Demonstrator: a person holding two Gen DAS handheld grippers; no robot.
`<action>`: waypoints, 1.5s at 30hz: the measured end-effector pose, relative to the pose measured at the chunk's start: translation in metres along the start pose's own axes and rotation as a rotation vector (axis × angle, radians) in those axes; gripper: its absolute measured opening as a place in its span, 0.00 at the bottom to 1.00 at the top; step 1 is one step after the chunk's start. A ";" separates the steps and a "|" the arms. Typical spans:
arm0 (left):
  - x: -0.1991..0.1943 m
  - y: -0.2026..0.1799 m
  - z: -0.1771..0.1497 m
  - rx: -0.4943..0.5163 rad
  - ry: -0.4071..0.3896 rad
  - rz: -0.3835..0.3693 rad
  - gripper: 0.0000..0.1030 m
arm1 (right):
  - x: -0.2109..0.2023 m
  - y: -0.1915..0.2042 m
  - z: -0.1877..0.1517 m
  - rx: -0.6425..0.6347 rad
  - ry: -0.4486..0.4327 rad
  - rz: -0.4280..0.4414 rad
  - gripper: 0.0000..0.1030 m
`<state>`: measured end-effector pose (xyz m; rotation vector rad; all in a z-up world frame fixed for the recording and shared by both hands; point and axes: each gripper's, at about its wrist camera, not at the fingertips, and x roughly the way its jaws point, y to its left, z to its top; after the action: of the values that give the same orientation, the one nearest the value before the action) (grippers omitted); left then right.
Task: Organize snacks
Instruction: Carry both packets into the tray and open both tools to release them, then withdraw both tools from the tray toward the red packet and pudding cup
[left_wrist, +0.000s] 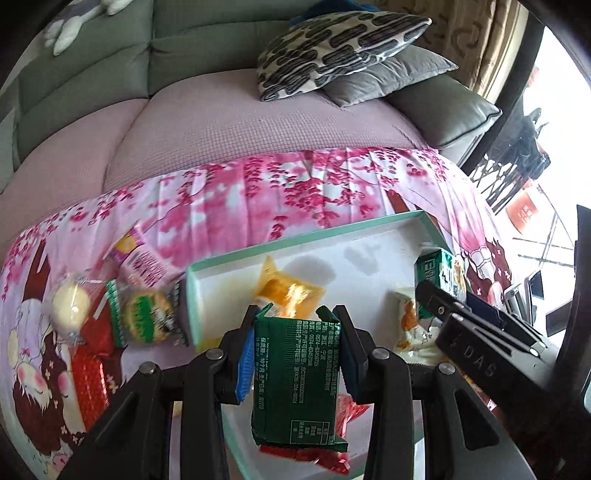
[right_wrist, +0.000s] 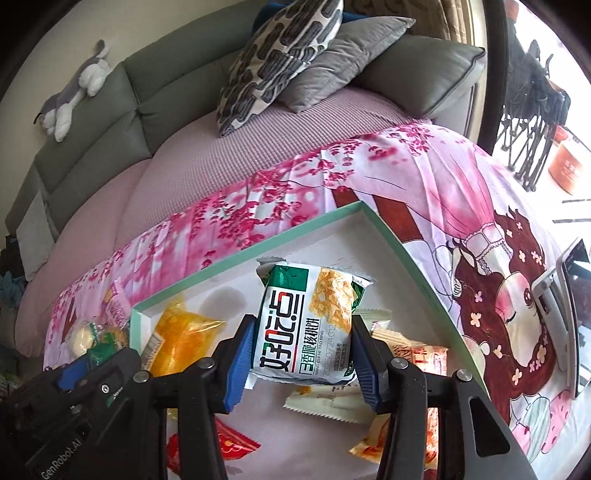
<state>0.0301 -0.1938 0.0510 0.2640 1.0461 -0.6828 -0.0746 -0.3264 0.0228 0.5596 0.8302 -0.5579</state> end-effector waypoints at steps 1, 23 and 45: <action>0.004 -0.003 0.004 0.001 0.006 -0.013 0.39 | 0.001 -0.004 0.000 0.010 0.001 -0.005 0.51; 0.029 -0.026 0.033 -0.008 0.027 0.046 0.40 | 0.013 -0.025 0.003 0.041 0.025 -0.022 0.51; -0.003 0.062 -0.003 -0.229 -0.003 0.267 0.87 | 0.010 -0.002 -0.002 -0.052 0.002 -0.033 1.00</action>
<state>0.0661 -0.1441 0.0450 0.1988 1.0529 -0.3197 -0.0709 -0.3287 0.0131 0.4997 0.8548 -0.5646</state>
